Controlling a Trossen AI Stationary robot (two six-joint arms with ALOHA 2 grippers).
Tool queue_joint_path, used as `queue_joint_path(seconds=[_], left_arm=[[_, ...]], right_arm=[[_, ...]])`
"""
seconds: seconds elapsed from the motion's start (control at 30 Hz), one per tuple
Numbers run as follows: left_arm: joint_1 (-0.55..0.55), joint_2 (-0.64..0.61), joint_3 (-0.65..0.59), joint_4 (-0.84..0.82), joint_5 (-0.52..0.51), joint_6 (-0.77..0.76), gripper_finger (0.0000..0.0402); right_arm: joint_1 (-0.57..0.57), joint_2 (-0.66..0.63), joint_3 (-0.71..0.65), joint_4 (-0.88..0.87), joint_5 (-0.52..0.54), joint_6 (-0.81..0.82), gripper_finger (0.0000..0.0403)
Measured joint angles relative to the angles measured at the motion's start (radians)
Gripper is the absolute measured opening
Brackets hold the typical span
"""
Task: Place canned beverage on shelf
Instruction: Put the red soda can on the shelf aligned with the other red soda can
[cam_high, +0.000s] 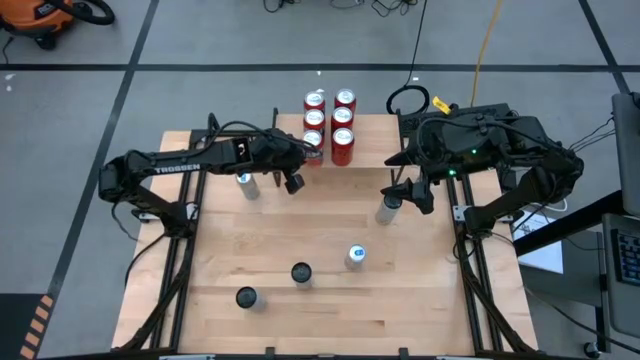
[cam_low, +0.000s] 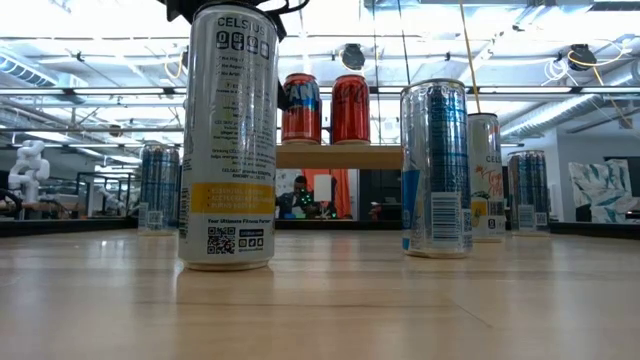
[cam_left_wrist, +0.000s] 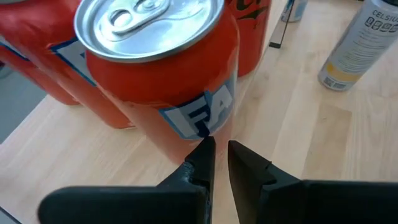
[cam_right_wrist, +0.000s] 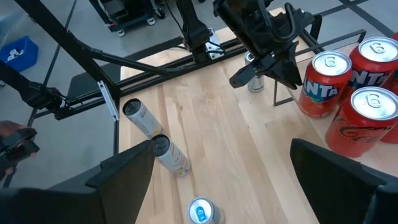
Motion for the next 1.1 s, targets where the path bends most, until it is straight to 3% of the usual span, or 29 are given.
queue_joint_path(seconds=[0.5, 0.7, 1.1], left_arm=[[0.000, 0.001, 0.000, 0.040, -0.006, 0.001, 0.0042], [0.000, 0.001, 0.000, 0.016, -0.053, 0.002, 0.0042], [-0.023, 0.001, 0.028, -0.043, -0.056, -0.054, 0.0042]], right_arm=[[0.000, 0.000, 0.000, 0.000, 0.000, 0.003, 0.0352], [0.000, 0.000, 0.000, 0.000, 0.000, 0.007, 0.0352], [0.000, 0.000, 0.000, -0.001, -0.004, 0.025, 0.0352]])
